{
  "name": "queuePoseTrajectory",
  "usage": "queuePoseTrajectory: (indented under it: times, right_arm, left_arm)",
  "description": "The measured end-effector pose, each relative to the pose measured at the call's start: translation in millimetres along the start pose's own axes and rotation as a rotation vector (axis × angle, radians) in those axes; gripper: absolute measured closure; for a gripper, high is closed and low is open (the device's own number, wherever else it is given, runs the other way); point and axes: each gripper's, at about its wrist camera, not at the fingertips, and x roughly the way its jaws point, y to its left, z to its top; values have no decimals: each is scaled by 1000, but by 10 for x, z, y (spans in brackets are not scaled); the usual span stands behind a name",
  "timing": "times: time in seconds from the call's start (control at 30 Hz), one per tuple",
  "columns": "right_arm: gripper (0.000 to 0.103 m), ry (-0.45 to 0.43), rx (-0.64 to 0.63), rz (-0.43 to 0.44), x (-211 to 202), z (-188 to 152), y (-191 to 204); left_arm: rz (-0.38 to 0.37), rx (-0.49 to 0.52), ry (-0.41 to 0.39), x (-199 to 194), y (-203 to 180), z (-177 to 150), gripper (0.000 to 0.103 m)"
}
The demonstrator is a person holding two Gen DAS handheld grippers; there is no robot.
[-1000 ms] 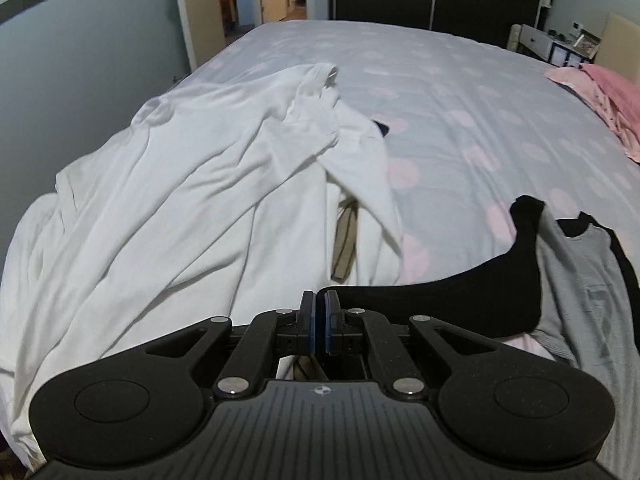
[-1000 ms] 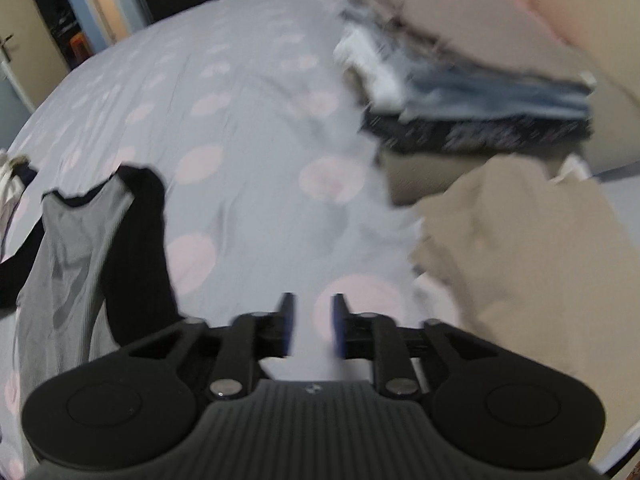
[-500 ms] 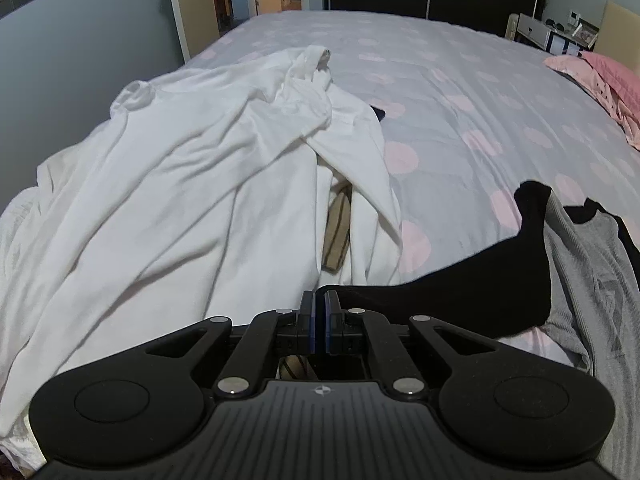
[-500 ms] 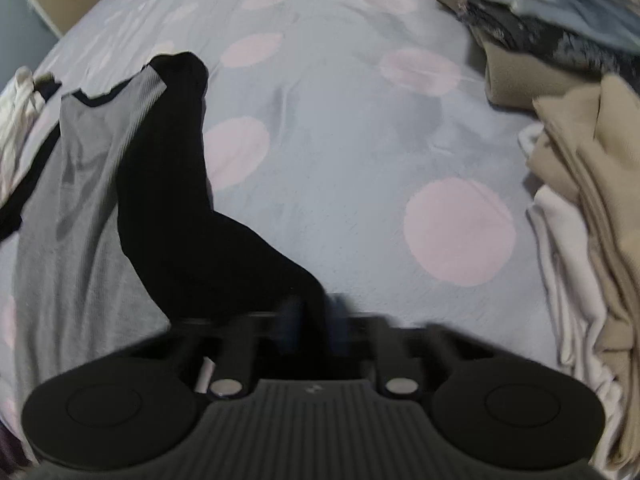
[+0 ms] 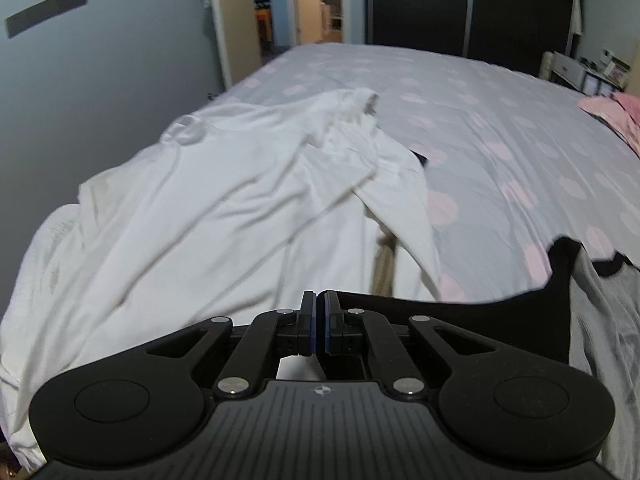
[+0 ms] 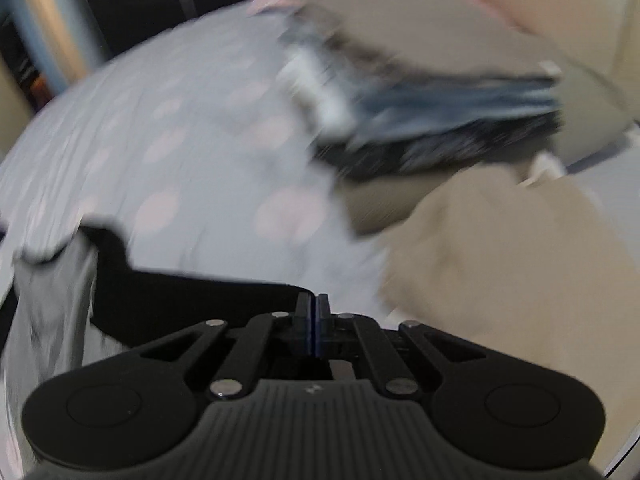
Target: Fold clothes
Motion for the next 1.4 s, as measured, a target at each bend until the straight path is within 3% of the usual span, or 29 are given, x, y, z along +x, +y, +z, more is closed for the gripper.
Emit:
queuePoseTrajectory:
  times: [0.17,0.33,0.43,0.5,0.53,0.67,0.8,0.87,1.03,1.13,1.3,1.4]
  right_arm:
    - [102,-80,93,-97,41,270,-263]
    - [100,-27,82,-105,234,289,-258]
    - [92,-29,45,-107,221,262,-184]
    - [80,-59,-11,-116,153,266,-91]
    - [72,-79,-40,-111,114,268,-34]
    - [72,-97,-84,-10,89,281,227]
    - [69,-54,-132,126,278,302,641]
    - [64,-31,-172,179,401,291,878]
    - [64,30,-245,252,816,288,1357]
    - [64,65,-276,290,1071,279,1600]
    - [64,93,-333,323,1393,246,1898]
    - [64,116,-348,326,1557,190,1973]
  left_arm:
    - [70,-15,-35,46,78,64,101]
    - [76,7,16,177,69,35,99]
    - [62,38,-48,40,3,42,93]
    - [31,68,-99,-81,-71,57,76]
    - [6,85,-121,-140,-120,66,74]
    - [-143,166,-92,-107,-441,133,72]
    - [-300,227,-32,177,-892,133,59]
    - [-333,247,-2,368,-1117,106,59]
    - [-378,256,73,921,-1540,61,59]
    - [-423,238,103,1153,-1650,11,59]
    - [-436,239,134,1390,-1759,-85,60]
    - [-444,239,113,1399,-1745,-132,60]
